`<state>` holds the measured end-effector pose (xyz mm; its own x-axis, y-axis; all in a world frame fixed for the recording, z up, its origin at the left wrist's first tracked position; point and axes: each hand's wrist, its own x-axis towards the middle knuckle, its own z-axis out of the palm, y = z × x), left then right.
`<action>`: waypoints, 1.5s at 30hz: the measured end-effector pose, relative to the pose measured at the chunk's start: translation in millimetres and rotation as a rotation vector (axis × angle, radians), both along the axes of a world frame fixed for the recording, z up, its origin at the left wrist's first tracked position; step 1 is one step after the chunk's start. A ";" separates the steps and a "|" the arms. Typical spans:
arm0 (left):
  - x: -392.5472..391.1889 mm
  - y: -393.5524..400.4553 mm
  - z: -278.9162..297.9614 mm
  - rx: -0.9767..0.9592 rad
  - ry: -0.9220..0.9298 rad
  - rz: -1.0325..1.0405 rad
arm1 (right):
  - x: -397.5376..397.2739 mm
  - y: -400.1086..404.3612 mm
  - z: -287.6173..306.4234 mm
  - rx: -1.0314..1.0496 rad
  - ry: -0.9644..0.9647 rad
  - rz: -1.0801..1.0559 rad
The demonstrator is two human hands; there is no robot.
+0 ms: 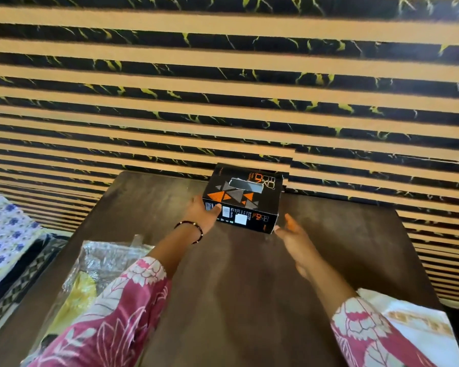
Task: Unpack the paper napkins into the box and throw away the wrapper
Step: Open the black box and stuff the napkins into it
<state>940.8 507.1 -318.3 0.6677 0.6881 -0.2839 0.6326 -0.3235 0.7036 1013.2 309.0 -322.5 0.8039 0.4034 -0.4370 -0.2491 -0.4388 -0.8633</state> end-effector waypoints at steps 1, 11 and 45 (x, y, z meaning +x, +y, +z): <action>4.9 0.3 -2.1 0.013 -0.002 0.021 | 3.1 1.3 0.5 0.033 0.022 0.008; 7.9 -12.2 -12.7 0.066 -0.053 0.076 | 6.8 7.4 -3.7 0.204 0.080 -0.022; -173.7 -101.4 -41.1 -0.023 -0.348 0.156 | -142.5 -129.3 -17.0 0.407 0.453 -0.500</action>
